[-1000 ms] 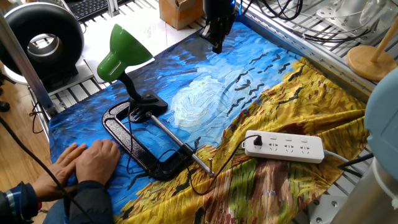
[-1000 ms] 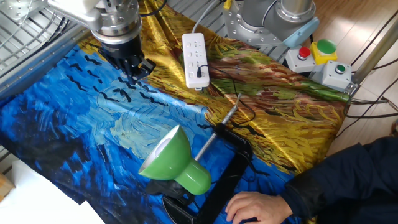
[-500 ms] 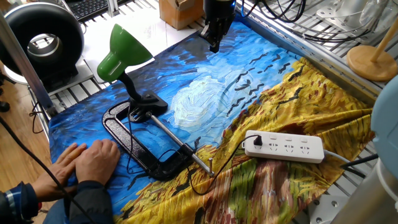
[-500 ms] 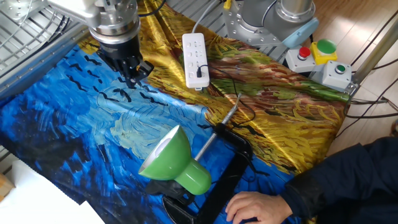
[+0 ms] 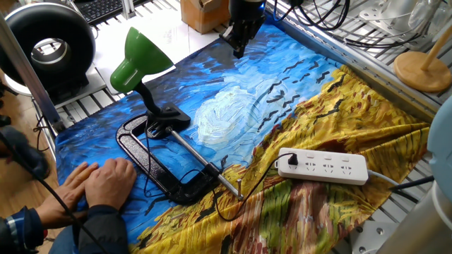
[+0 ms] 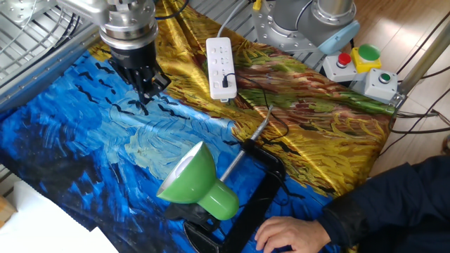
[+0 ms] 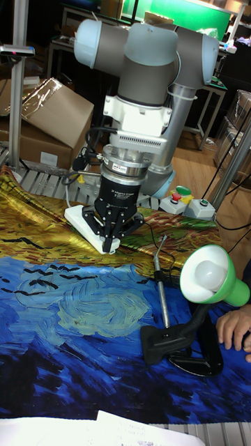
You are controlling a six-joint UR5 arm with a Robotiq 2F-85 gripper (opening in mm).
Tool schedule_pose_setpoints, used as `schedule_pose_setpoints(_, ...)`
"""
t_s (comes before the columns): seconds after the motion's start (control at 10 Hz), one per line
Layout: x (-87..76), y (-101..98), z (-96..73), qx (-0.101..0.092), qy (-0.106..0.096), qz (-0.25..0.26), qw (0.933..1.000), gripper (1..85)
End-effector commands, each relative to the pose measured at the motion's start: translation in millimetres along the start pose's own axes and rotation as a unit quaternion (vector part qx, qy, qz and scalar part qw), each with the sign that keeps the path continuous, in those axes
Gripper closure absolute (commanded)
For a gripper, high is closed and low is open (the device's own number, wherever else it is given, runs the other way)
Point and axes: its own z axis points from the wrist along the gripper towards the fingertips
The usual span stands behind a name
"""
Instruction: Turn on the desk lamp by pressing the button
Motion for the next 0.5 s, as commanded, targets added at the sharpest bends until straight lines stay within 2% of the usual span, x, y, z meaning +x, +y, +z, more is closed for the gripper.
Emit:
schedule_pose_setpoints(0.0, 6.0, 10.5, -1.5, -0.022, 0.011, 0.033, 0.9991, 84.7)
schedule_pose_setpoints(0.1, 2.3, 17.9, -1.9, -0.036, 0.005, 0.045, 0.9983, 84.7)
schedule_pose_setpoints(0.2, 3.1, 13.2, -1.6, -0.027, 0.006, 0.026, 0.9993, 84.7)
schedule_pose_setpoints(0.3, 0.3, 12.6, -1.6, -0.026, 0.0, 0.021, 0.9994, 84.7)
schedule_pose_setpoints(0.4, -8.6, 8.1, -1.5, -0.018, -0.017, 0.021, 0.9995, 84.7)
